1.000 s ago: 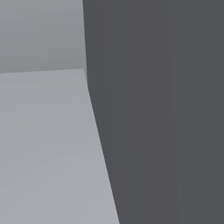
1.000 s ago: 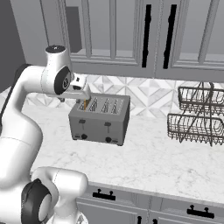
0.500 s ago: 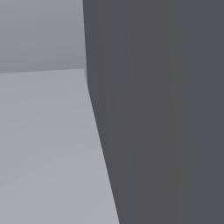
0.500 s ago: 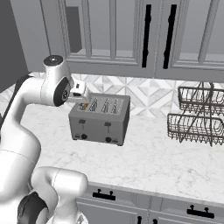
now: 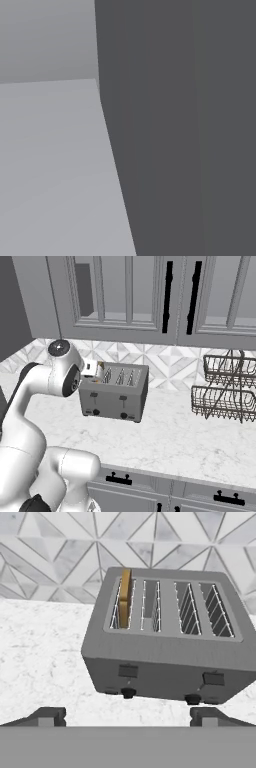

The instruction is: Start the toaster. Once the lever pops up, take the bread to the plate on the dining counter.

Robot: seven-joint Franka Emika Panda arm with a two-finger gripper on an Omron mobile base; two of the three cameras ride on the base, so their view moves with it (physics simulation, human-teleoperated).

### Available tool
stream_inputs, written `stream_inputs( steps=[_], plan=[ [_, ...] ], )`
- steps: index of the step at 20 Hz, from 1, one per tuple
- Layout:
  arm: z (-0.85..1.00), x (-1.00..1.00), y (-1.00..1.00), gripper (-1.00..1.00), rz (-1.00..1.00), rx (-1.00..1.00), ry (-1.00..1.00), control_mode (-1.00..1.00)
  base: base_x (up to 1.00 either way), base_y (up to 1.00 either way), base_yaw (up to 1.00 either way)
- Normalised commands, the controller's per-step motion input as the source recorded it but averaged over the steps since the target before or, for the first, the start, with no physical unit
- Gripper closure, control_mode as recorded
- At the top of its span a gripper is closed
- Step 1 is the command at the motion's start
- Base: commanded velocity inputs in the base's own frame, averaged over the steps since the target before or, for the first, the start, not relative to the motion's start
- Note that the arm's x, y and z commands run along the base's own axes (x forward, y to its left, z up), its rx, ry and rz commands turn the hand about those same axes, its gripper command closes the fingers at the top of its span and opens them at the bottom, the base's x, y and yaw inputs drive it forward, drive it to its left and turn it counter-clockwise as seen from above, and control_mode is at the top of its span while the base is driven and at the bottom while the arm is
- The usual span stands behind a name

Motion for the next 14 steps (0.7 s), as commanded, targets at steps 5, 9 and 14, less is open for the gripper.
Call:
stream_inputs(
  steps=[5,9,14],
  plan=[
    [-0.10,0.34,0.00,-1.00,0.00,0.01,-0.08,-1.00,0.00,0.00,0.00],
    [-0.15,0.04,-0.04,-1.00,0.00,0.00,-0.05,-1.00,0.00,0.00,0.00],
    [-0.09,0.00,-0.05,-1.00,0.00,0.00,-0.03,-1.00,0.00,0.00,0.00]
  ],
)
